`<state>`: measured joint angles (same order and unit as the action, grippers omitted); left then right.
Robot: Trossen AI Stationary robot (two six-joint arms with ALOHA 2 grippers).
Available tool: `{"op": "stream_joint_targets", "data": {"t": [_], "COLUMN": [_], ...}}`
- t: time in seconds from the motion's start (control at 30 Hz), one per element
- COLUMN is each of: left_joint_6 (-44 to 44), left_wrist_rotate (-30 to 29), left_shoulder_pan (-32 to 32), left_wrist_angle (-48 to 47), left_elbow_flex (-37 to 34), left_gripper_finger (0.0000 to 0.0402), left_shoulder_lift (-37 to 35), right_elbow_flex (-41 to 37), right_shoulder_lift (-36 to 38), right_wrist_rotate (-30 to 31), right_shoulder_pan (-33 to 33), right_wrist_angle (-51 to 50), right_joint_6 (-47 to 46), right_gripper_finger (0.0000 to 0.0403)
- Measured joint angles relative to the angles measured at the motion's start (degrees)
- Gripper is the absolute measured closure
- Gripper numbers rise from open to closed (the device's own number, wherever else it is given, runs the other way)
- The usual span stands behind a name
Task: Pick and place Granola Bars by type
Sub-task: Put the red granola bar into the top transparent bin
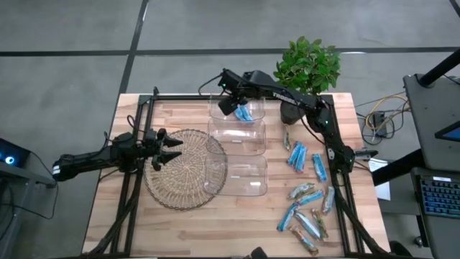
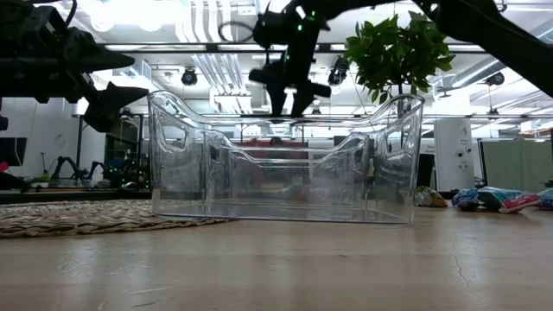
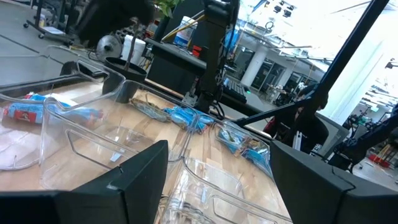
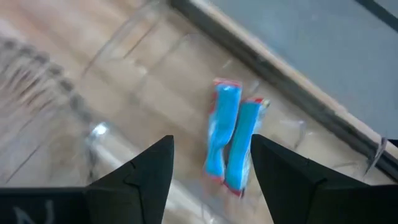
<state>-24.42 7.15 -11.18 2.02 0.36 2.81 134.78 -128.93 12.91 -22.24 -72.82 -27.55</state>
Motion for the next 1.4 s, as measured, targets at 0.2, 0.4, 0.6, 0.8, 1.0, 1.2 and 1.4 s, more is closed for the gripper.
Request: {"op": "stream_joint_targets", "data": {"t": [0.2,0.4,0.6,0.8,1.0,1.2,1.4], "left_joint_6": [0.0,0.0,0.0,0.0,0.0,0.0,0.0], "left_wrist_rotate": [0.0,-0.1,-0.2,-0.2,-0.2,-0.2,-0.4], "left_shoulder_pan": [0.0,0.0,0.0,0.0,0.0,0.0,0.0], "left_wrist_angle": [0.0,0.0,0.0,0.0,0.0,0.0,0.0], "left_elbow_flex": [0.0,0.0,0.0,0.0,0.0,0.0,0.0], "left_gripper_finger": [0.0140,0.0140,0.0140,0.0140,0.0140,0.0140,0.0140], "left_shoulder_lift": [0.0,0.0,0.0,0.0,0.0,0.0,0.0], "right_elbow_flex": [0.2,0.2,0.2,-1.8,-12.3,-30.0,-43.9], "right_shoulder_lift": [2.5,4.9,5.3,5.7,11.7,23.4,34.6], "right_wrist_rotate": [0.1,0.1,-0.1,-3.9,-7.1,-7.2,-7.0], "right_shoulder_pan": [3.8,9.8,17.1,21.5,22.7,26.0,31.4], "right_wrist_angle": [-2.3,-3.9,-9.1,-11.0,-10.7,-7.7,-7.1], "right_joint_6": [4.8,9.5,14.7,15.8,12.6,3.0,-9.0], "right_gripper_finger": [0.0197,0.0197,0.0197,0.0197,0.0197,0.0197,0.0197]}}
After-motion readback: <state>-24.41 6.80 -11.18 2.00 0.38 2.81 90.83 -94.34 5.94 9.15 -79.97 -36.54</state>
